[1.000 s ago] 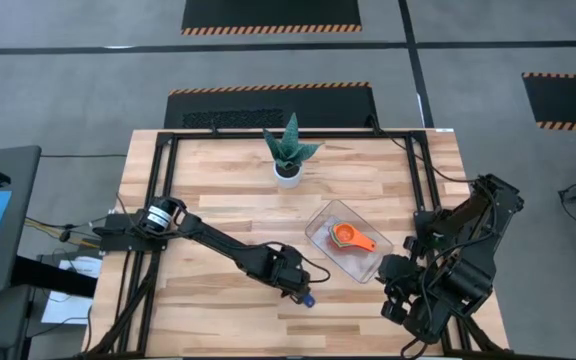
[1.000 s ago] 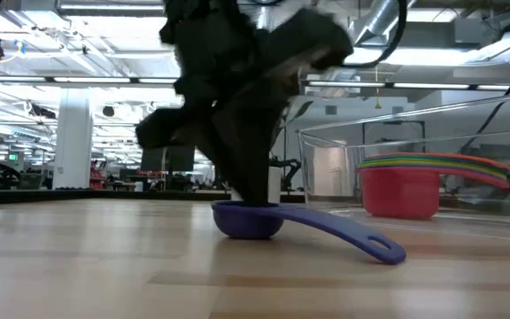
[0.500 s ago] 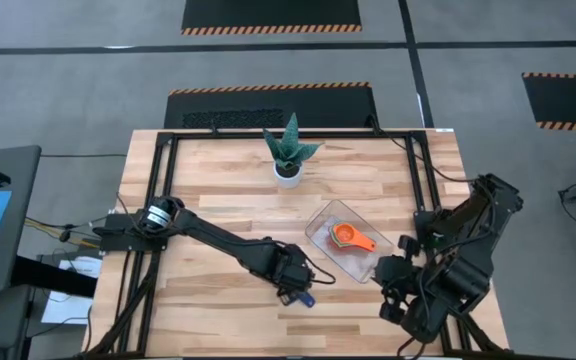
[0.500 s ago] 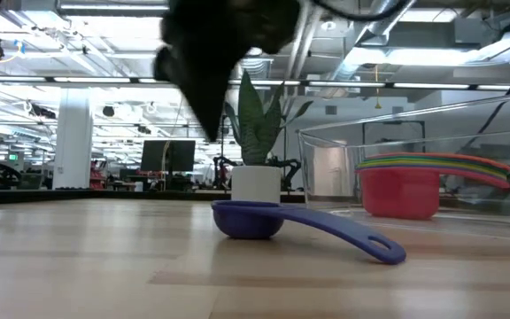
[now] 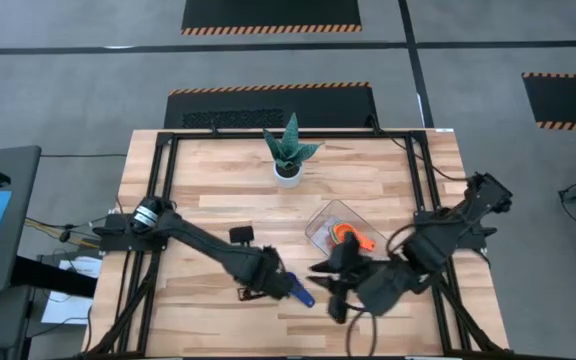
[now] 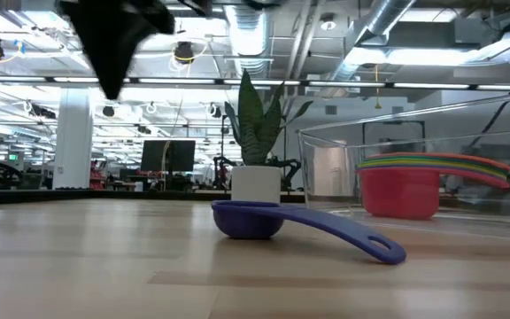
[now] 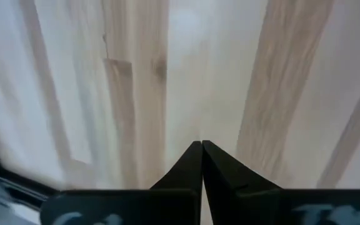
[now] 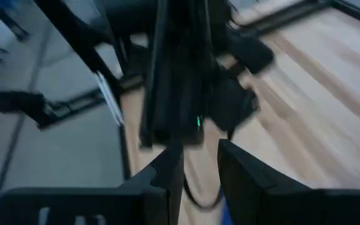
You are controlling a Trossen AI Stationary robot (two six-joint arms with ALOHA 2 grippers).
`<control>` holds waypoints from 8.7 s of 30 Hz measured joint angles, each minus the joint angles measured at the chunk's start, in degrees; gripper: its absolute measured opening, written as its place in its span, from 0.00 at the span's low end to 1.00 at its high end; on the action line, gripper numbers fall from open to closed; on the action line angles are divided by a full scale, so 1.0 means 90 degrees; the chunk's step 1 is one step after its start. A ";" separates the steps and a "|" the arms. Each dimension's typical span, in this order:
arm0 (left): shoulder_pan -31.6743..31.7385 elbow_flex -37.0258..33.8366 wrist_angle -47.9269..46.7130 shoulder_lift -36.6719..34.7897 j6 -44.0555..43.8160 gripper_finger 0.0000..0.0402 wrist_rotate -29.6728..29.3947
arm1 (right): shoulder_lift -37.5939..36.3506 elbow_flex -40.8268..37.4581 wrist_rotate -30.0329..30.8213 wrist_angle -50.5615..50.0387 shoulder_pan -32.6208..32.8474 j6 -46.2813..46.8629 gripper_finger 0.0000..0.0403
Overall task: Nest measuring cups in basket
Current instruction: Stack the violet measuring cup on top of the orange measuring cup
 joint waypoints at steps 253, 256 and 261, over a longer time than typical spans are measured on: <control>-0.1684 -0.7323 0.4246 -0.6120 -0.2818 0.00 -0.1907 | 0.5648 0.3402 -0.1378 -0.3358 -0.1020 0.0210 0.30; -0.1684 -0.7323 0.4244 -0.6120 -0.2820 0.00 -0.1916 | 0.5646 0.3402 -0.1386 -0.3347 -0.1034 0.0334 0.30; -0.1684 -0.7323 0.4244 -0.6118 -0.2823 0.00 -0.1922 | 0.5646 0.3405 -0.1434 -0.3374 -0.1100 0.0387 0.30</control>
